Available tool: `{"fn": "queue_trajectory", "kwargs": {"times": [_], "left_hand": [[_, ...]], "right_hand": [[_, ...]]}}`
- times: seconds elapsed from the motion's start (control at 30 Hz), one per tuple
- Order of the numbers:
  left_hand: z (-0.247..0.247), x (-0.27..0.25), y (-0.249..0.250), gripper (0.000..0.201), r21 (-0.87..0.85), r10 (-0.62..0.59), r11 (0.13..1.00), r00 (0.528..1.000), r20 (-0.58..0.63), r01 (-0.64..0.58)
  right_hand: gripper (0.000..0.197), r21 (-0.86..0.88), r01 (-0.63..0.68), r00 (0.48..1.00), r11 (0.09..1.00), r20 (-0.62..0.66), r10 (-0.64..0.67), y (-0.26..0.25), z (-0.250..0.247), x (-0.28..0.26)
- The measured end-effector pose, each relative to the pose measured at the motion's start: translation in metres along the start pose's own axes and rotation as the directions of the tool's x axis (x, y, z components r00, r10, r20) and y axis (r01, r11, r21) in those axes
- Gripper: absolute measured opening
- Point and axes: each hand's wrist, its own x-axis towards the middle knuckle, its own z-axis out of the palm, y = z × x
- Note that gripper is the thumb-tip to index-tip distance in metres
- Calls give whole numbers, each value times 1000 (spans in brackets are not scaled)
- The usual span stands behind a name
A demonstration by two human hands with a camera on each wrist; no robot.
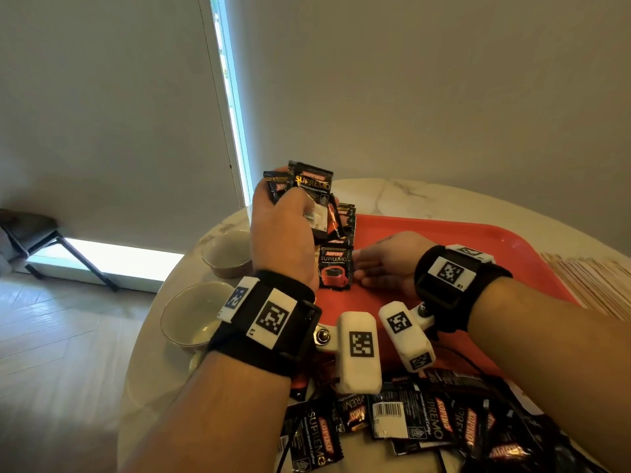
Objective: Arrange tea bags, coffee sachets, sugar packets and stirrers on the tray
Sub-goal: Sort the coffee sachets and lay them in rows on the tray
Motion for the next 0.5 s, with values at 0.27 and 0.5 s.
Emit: {"fn": "queue_trajectory", "kwargs": {"times": [0.27,0.5], "left_hand": [[4,-4,-12,42,156,-28,988,988,154,4],[5,-11,-14,50,224,-44,975,976,214,-6]], "right_hand": [[32,364,284,933,887,107,-343,-20,-18,-37],[4,390,518,848,761,-117,-517,-30,-30,-40]]}}
